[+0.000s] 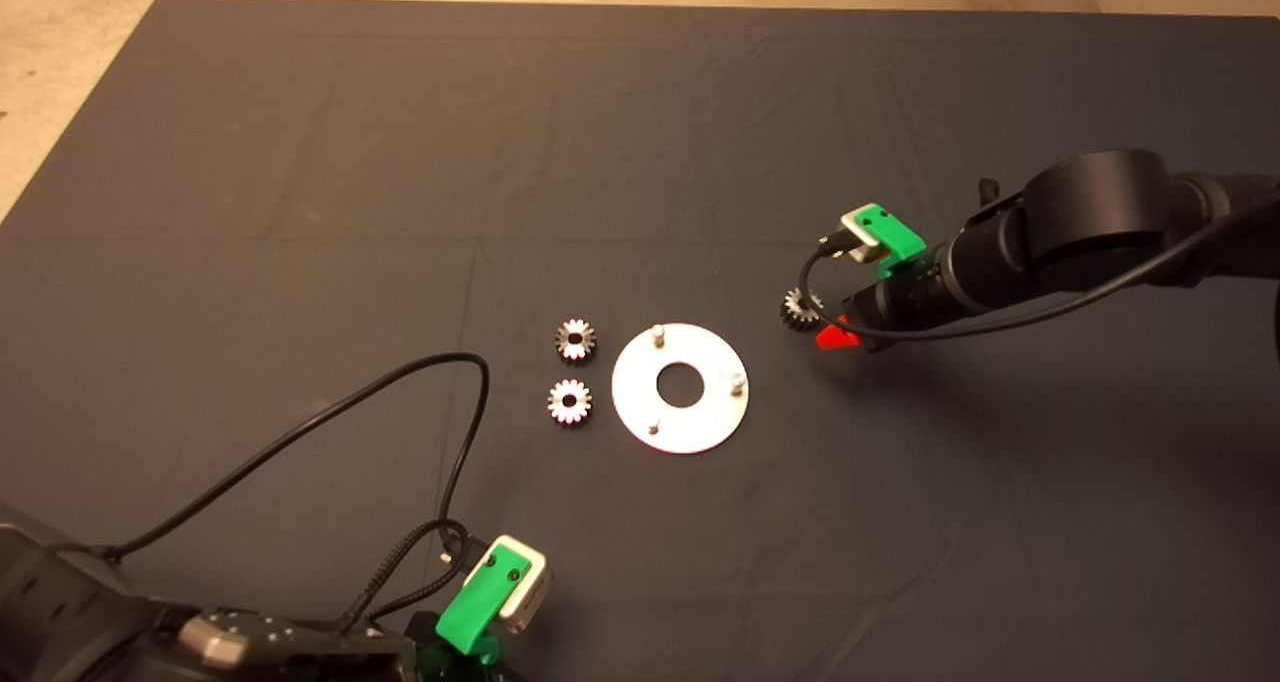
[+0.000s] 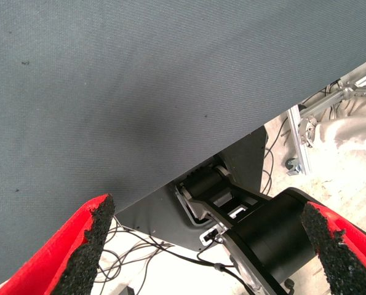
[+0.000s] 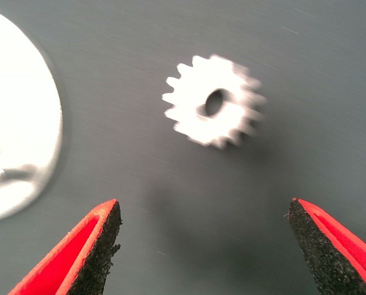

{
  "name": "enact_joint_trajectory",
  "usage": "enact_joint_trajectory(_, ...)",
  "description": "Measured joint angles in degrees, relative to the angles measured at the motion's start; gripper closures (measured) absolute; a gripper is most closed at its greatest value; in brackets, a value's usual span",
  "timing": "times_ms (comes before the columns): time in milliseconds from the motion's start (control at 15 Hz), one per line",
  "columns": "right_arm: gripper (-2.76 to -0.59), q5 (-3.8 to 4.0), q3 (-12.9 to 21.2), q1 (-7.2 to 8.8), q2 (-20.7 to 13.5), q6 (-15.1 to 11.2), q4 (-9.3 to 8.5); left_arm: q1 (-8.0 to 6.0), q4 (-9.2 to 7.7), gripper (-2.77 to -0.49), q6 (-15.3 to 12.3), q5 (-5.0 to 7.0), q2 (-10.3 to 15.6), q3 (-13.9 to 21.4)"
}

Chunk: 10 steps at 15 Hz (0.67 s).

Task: Install three planetary gears onto the carrier pins

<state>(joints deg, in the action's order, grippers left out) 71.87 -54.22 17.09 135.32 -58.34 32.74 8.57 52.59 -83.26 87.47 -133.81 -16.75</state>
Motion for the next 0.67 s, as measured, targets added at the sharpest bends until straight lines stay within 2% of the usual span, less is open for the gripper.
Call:
enact_joint_trajectory(133,-2.02,-0.98,-1.2,-0.39,1.9,0.0,0.02,0.00,0.00,-2.18,0.0,-0.01,0.0,0.0)
enact_joint_trajectory(267,-2.02,-1.37,-2.0,-0.65,3.0,0.0,0.02,0.09,0.00,-2.18,0.0,0.03,0.0,0.0)
enact_joint_trajectory(467,-2.02,-1.33,-2.7,-0.65,2.8,0.0,0.08,0.13,-0.02,-2.18,0.0,0.01,0.0,0.0)
enact_joint_trajectory(667,-2.02,-1.15,-3.6,-0.72,2.8,2.5,0.44,0.13,0.00,-2.18,0.0,0.01,0.0,0.0)
